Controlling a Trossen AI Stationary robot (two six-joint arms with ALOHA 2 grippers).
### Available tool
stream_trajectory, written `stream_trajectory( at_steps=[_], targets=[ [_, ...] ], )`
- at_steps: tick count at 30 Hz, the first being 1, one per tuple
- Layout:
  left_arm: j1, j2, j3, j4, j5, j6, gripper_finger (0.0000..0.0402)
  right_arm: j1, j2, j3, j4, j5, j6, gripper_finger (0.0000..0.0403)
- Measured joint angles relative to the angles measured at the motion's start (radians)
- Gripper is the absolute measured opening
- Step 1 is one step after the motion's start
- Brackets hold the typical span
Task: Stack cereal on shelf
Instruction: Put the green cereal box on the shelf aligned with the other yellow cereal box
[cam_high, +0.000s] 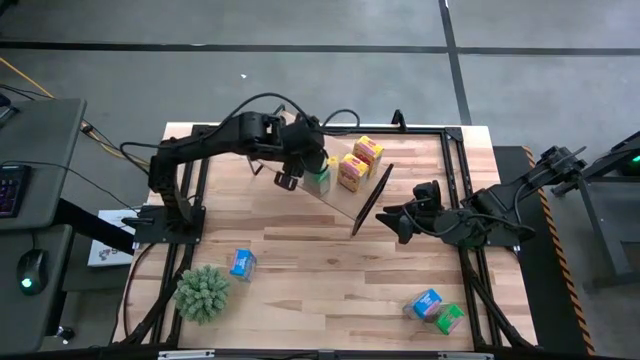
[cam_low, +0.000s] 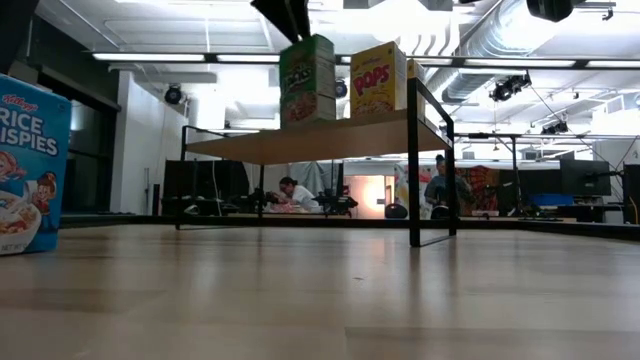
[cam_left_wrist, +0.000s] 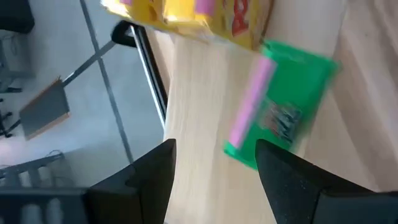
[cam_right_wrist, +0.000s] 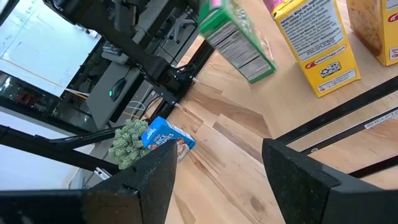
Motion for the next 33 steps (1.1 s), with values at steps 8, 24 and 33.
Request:
stream_trajectory(
  at_steps=[8,24,33],
  targets=[
    [-0.008,-0.039,0.067,-0.046,0.027,-0.122,0.0211,0.000,0.000,0.000,0.000,0.001,0.000,0.0229],
    [0.051,-0.375,-0.128,0.119,0.606,-0.701,0.0211,-0.033,0.000,0.000,0.018,0.000,0.000,0.0229],
    [-0.059,-0.778,-0.865,0.889,0.549,-1.020,0.0211,-0.089,0.000,0.000,0.102,-0.253,-0.072,0.0229]
  ],
)
